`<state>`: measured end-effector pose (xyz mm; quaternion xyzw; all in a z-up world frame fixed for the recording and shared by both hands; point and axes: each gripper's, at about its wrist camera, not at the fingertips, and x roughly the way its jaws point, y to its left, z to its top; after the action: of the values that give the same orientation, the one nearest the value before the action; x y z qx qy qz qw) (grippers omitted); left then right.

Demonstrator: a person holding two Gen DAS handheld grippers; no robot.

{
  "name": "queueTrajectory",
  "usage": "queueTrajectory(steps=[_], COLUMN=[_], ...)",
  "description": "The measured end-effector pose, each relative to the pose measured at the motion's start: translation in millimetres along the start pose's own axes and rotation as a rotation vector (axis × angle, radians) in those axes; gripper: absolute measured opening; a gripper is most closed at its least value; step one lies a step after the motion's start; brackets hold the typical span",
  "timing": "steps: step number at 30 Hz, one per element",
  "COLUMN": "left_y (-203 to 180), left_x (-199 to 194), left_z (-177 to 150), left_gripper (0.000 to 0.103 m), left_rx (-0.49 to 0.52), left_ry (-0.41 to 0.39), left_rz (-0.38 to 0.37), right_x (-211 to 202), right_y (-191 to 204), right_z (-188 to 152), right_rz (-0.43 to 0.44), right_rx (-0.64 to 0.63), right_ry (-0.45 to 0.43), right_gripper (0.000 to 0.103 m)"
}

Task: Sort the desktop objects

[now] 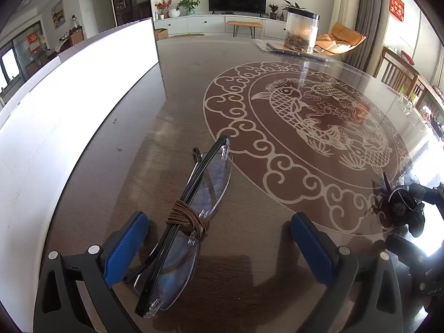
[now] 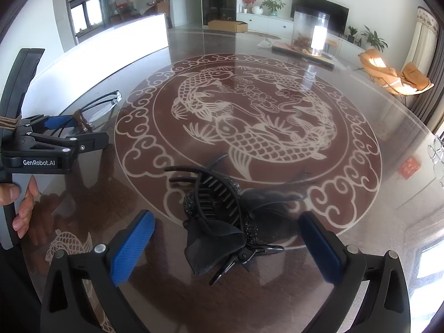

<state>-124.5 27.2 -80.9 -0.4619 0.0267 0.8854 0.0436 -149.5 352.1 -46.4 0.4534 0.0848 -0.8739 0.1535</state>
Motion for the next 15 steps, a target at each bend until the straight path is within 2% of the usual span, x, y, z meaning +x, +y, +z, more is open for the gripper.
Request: queueTrajectory(steps=[15], left_y=[0.6], left_x=[-1.1], left_z=[-1.4], left_gripper=[0.103], left_rx=[0.0], left_ry=[0.0], left_rz=[-0.001], right_x=[0.7], right_y=[-0.2], right_z=[0.1], right_rz=[0.001], right_rx=[0.0], right_ry=[0.0], right_gripper=[0.103])
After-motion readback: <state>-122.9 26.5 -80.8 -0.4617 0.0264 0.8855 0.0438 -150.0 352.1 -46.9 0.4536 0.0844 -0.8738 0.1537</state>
